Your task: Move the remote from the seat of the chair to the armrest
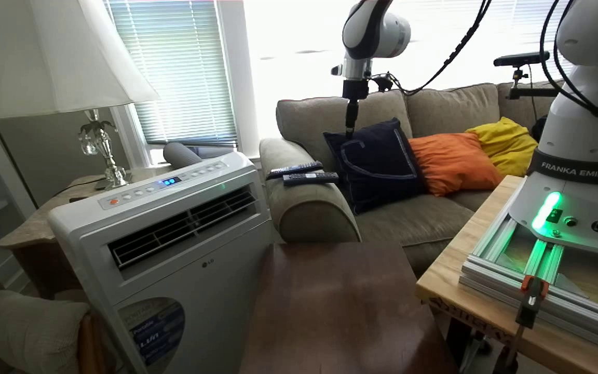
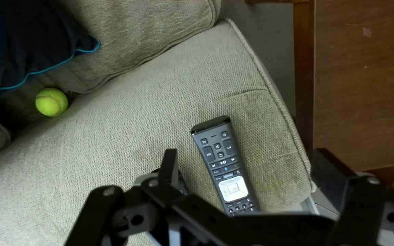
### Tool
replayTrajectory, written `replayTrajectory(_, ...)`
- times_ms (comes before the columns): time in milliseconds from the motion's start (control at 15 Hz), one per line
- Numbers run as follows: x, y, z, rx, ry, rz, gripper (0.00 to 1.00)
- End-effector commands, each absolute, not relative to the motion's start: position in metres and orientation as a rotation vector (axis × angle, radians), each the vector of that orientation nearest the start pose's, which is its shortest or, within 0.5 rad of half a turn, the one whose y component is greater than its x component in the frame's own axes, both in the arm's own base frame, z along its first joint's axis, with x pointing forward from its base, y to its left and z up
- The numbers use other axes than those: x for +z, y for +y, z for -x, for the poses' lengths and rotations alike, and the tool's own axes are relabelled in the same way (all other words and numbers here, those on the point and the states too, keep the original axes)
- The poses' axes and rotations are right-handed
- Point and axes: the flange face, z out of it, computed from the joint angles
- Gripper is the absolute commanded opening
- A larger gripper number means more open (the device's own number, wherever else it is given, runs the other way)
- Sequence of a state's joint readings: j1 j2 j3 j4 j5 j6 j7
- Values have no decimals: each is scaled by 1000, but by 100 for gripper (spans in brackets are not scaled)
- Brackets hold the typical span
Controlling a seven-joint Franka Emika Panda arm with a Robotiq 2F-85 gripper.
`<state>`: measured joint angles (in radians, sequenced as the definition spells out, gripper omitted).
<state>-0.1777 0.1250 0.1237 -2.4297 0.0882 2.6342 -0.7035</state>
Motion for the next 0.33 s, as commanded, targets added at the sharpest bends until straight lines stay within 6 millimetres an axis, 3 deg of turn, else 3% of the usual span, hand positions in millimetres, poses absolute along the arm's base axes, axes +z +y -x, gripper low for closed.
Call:
replayTrajectory(0,262,-27,-489,-181,-858,2988,100)
replayTrajectory(267,261,-26,-486,-189,-861,2989,100)
